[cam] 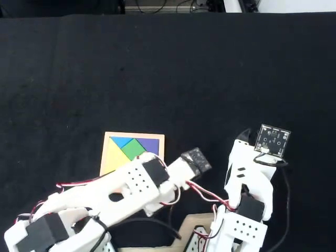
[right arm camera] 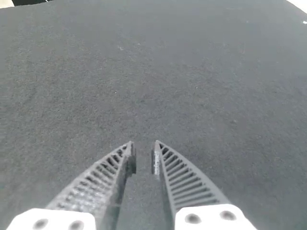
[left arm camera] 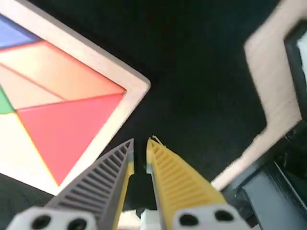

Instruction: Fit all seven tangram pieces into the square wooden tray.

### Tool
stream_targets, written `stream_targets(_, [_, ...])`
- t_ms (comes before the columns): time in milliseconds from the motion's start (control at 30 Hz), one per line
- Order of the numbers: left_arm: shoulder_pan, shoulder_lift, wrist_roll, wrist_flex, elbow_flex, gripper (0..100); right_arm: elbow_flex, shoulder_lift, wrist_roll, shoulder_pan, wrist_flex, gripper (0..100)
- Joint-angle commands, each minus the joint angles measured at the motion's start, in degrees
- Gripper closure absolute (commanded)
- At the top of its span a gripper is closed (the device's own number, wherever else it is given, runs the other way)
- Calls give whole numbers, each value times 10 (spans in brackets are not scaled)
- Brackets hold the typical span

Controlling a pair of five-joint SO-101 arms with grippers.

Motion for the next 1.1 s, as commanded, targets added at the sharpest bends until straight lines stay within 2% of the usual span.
stream_targets(0, [-39,-3,-15,-41,22,938,-3,-12,5,-6,-11,924])
stream_targets(500, [-57,91,-21,-76,30,936,-3,-12,15,-20,-10,924])
stream_targets(733, [-140,121,-66,-97,9,938,-3,-12,24,-21,-9,924])
stream_targets(1067, [-194,161,-115,-87,-84,937,-3,-12,25,-21,-9,924])
